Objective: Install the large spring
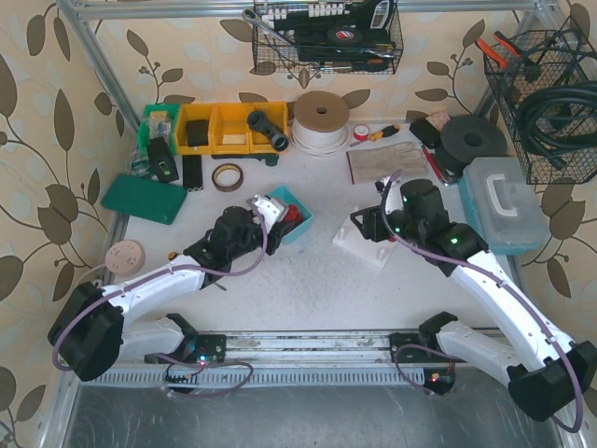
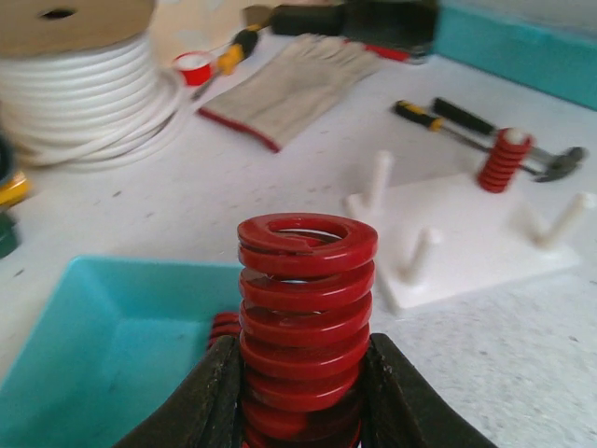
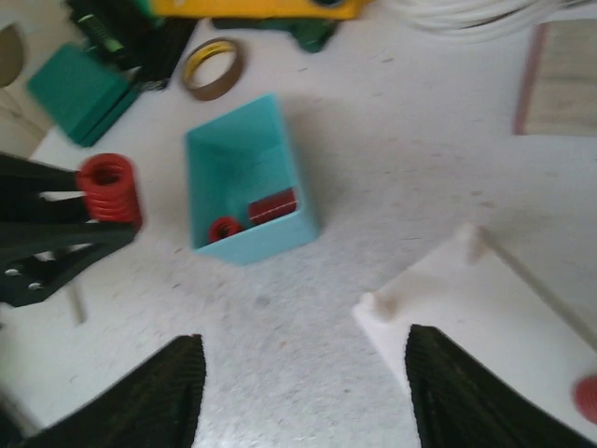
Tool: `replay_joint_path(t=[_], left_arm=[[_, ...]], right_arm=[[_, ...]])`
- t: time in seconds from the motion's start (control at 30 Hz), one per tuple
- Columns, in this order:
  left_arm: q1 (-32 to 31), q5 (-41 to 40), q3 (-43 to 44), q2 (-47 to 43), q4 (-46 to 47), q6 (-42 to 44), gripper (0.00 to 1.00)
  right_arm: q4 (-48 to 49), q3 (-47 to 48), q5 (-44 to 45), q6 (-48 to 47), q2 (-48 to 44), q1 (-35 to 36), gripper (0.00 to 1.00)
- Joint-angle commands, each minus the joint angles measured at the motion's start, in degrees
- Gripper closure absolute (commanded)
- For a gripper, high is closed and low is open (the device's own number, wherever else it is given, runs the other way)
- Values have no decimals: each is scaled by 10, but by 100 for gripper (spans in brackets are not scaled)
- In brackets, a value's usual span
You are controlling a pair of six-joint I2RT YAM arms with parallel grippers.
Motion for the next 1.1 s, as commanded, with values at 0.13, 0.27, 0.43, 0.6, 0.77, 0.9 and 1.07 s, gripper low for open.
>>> replay_joint_path(t=[0.13, 0.27, 0.43, 0.6, 0.77, 0.9, 1.07], left_arm=[[-31, 111, -22, -8, 158, 84, 100], [-47, 129, -21, 7, 172, 94, 100], [-64, 132, -10, 21, 169, 111, 100], [-72, 144, -10, 36, 185, 116, 100], [-75, 145, -7, 48, 193, 114, 100], [-75, 147, -5, 49, 194, 116, 100], [-77, 144, -5, 49, 193, 121, 100]], right_arm=[[13, 37, -183, 33, 49, 29, 51], [30, 48, -181, 42, 80, 54, 51], [46, 65, -179, 45, 116, 73, 47], [50, 84, -168, 48, 144, 80, 44], [55, 91, -191, 43, 178, 85, 44], [59, 86, -201, 40, 195, 92, 44], [63, 84, -206, 36, 203, 94, 53]])
